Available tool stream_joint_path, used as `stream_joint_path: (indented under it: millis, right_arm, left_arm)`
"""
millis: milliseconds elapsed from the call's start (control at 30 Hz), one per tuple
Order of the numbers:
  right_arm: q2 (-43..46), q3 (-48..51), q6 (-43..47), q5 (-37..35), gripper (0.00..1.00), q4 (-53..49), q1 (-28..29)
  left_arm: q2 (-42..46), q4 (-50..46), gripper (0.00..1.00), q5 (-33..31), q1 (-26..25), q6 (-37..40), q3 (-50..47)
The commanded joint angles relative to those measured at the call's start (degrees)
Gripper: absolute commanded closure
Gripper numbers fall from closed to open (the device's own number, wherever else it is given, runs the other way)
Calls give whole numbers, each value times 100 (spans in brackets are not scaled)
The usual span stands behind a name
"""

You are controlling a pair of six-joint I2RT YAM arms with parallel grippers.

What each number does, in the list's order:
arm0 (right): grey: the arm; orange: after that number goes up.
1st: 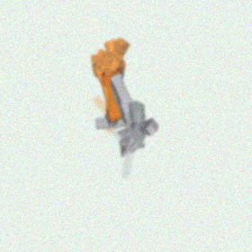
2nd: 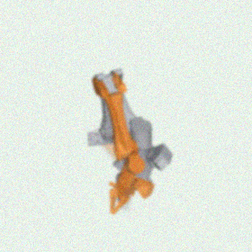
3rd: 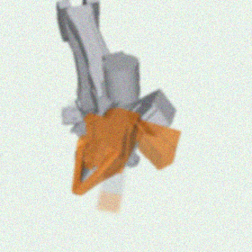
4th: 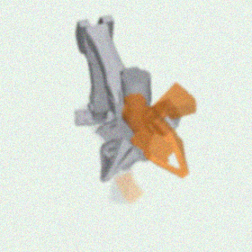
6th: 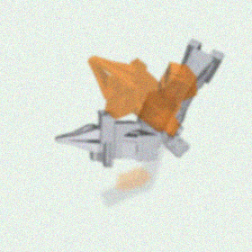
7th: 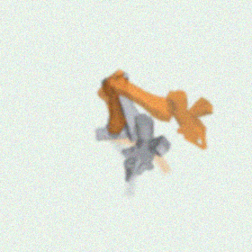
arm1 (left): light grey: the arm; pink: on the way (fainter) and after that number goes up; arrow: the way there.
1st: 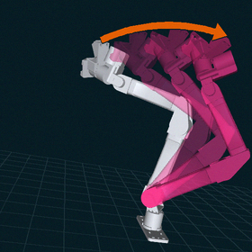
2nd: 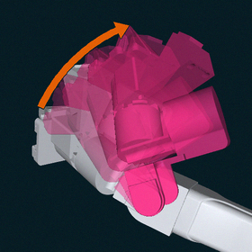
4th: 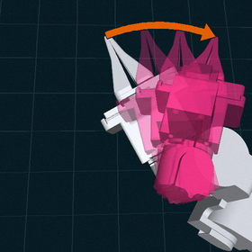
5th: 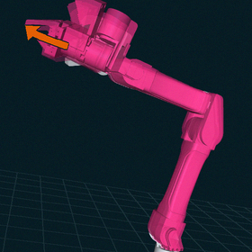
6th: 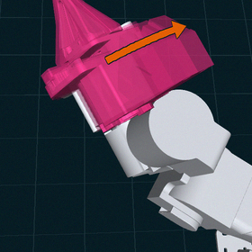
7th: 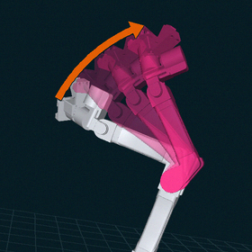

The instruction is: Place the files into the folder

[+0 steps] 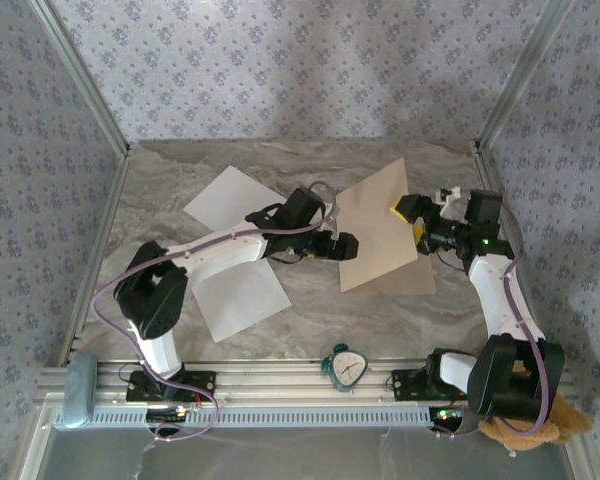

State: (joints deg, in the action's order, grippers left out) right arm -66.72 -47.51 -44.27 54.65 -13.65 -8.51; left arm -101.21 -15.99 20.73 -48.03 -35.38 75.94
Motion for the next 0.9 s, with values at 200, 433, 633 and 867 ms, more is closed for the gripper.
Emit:
stream_joint_path:
  millis: [200, 433, 633, 867]
  right_arm:
    - [153, -181, -977, 21, 3, 1132, 705]
    - [70, 11, -1619, -407, 2, 2287, 1378]
    - [-249, 199, -2101, -677, 2, 3272, 1875]
    - [-596, 219, -2264, -926, 2, 3742, 2373]
  left_arm:
    - [715, 343, 1, -149, 80, -328, -147]
    - [1281, 441, 4, 83, 463, -846, -366]
    - [1594, 425, 3, 419, 634, -946, -396]
    - [1744, 379, 3, 471, 666, -1093, -402]
